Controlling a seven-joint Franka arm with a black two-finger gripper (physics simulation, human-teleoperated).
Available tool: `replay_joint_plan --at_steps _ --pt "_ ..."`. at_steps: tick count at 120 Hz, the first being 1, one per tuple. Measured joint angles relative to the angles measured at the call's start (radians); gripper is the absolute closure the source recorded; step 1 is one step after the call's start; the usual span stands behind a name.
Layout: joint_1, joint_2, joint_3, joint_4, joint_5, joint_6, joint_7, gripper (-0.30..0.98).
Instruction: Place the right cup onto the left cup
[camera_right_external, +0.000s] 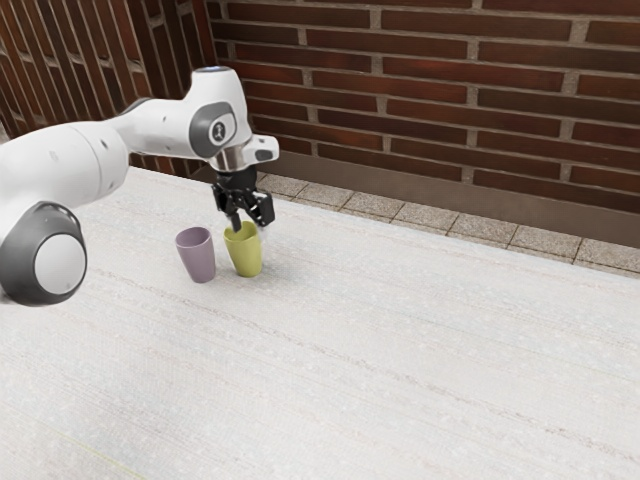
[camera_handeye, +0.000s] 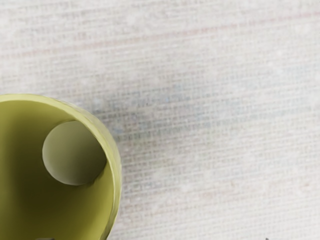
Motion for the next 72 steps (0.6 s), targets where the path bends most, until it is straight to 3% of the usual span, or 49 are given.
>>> replay_joint_plan --at_steps 72 --pt "0.078 0.105 -0.147 0.054 0.174 0.056 0.034 0.17"
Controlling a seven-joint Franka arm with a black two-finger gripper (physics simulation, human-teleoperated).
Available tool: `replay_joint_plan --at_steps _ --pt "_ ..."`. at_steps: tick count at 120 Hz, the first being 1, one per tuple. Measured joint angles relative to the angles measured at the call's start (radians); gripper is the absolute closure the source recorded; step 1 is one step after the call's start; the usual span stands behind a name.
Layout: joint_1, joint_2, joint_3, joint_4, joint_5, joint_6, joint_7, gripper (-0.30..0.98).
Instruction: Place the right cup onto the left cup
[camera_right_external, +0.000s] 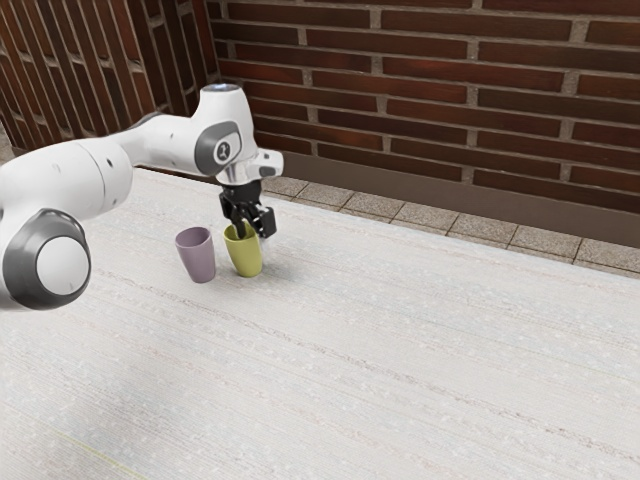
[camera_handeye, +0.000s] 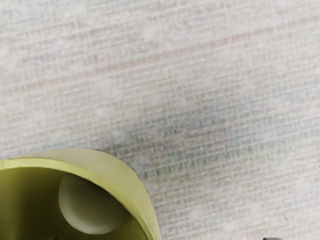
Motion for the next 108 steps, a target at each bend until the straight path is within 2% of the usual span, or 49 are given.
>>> replay_joint_plan --at_steps 19,42,67,108 --pt "0.008 0.01 -0.006 -0.001 0.019 0.013 0.004 0.23" --pt "0.008 0.009 -0.006 0.0 0.024 0.016 0.003 0.47" --pt "0.008 0.006 -0.006 0.0 0.025 0.011 -0.004 0.67" --pt "0.009 -0.006 -0.006 -0.001 0.022 0.004 -0.028 0.77"
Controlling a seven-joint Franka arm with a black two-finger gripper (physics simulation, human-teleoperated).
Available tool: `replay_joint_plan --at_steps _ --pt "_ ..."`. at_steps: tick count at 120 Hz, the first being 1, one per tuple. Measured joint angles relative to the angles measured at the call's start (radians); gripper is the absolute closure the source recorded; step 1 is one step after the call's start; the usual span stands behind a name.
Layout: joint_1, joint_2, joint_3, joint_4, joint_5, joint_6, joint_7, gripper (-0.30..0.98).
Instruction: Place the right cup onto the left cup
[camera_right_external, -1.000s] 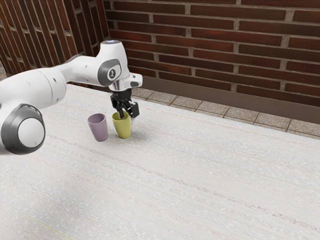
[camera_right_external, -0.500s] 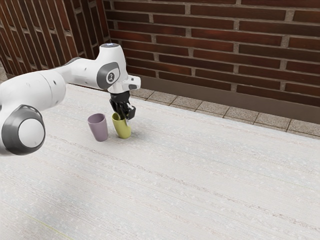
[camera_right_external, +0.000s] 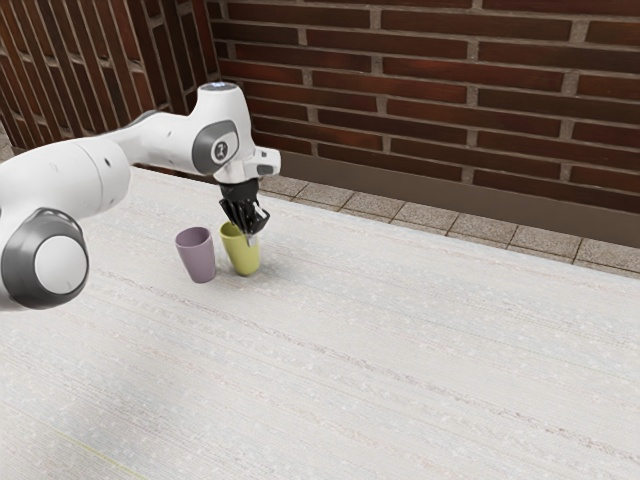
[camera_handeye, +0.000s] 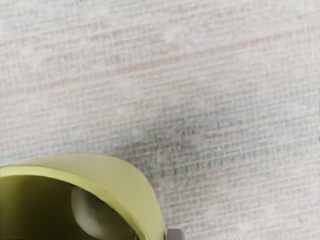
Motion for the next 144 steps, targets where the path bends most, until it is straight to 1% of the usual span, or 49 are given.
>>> replay_joint_plan --at_steps 32,52,89,115,144 --pt "-0.01 -0.084 0.01 -0.021 -0.003 -0.011 -0.019 0.78" --pt "-0.017 -0.136 0.014 -0.061 -0.005 -0.014 -0.028 0.78" --pt "0.011 -0.286 0.015 -0.22 -0.008 -0.01 -0.048 0.79" --pt "0.05 -0.34 0.014 -0.278 -0.011 -0.01 -0.061 0.79" --pt "0.072 -0.345 0.007 -0.271 -0.005 -0.013 -0.072 0.79"
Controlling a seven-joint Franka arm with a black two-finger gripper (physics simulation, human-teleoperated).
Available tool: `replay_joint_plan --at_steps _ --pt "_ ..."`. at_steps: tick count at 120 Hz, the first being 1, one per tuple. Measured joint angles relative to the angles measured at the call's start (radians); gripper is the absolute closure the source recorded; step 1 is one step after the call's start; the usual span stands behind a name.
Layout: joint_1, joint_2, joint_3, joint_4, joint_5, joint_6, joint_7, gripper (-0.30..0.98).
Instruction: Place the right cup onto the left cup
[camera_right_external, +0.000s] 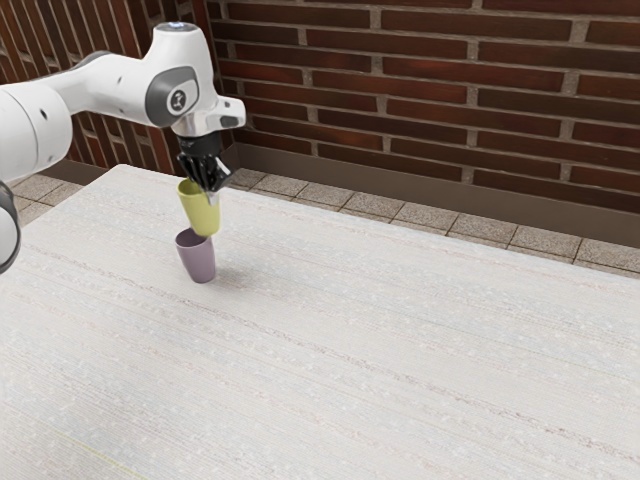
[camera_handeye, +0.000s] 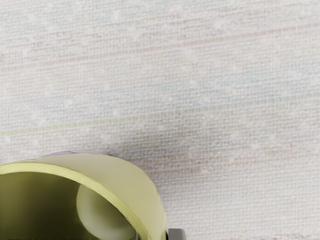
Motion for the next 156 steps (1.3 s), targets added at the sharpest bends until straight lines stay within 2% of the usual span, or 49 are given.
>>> replay_joint_plan --at_steps 136,142,156 --pt "0.05 0.088 0.005 0.059 0.023 -0.009 -0.001 0.78" --pt "0.05 0.089 0.004 0.06 0.022 -0.009 -0.001 0.72" --pt "0.05 0.088 0.001 0.061 0.015 -0.019 -0.005 0.46"
